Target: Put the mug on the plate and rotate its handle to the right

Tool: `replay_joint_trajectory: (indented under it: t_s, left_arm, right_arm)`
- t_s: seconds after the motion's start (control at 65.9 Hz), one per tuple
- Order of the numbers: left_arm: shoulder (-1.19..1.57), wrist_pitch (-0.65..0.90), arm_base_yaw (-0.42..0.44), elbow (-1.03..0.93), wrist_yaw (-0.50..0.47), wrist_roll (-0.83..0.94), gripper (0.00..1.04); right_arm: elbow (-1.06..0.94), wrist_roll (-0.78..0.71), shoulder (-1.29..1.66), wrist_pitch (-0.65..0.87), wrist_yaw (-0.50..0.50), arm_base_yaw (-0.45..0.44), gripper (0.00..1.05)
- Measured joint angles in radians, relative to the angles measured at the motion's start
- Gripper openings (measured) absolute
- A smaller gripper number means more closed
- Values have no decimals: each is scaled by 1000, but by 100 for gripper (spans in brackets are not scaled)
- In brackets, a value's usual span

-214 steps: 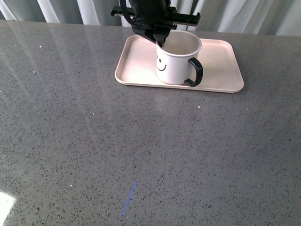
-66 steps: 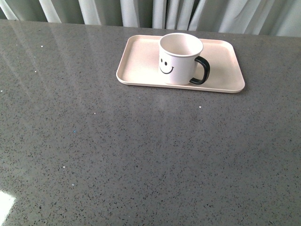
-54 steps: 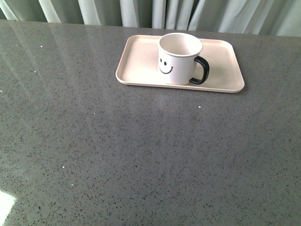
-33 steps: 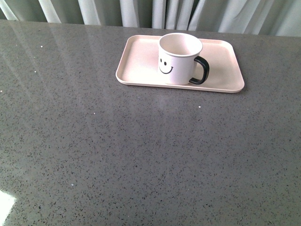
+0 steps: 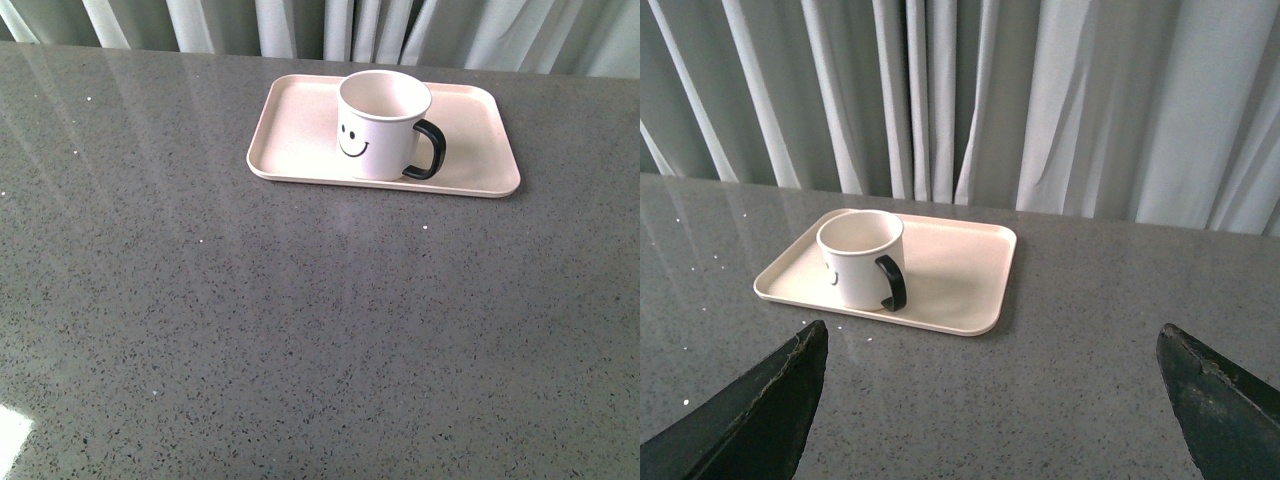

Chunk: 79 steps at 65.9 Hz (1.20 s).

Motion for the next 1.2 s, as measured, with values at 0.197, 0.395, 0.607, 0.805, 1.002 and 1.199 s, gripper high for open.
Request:
replay_joint_trajectory:
  t_s: [0.197,0.395,0.607,0.805,1.002,1.199]
  left_arm:
    - [-122,-116,0,0,0,0,1]
    - [-221,-213,0,0,0,0,1]
    - [-301,-292,0,0,0,0,1]
    - [-438,-463,0,0,0,0,1]
    - [-497,-507,1,0,-1,0,1]
    - [-497,-508,1,0,0,0,20]
  right_arm:
    - [0,0,0,0,0,0,96]
    - [0,0,0,0,0,0,96]
    - [0,0,0,0,0,0,96]
    - [0,0,0,0,0,0,96]
    - [0,0,0,0,0,0,96]
    - [0,0,0,0,0,0,96]
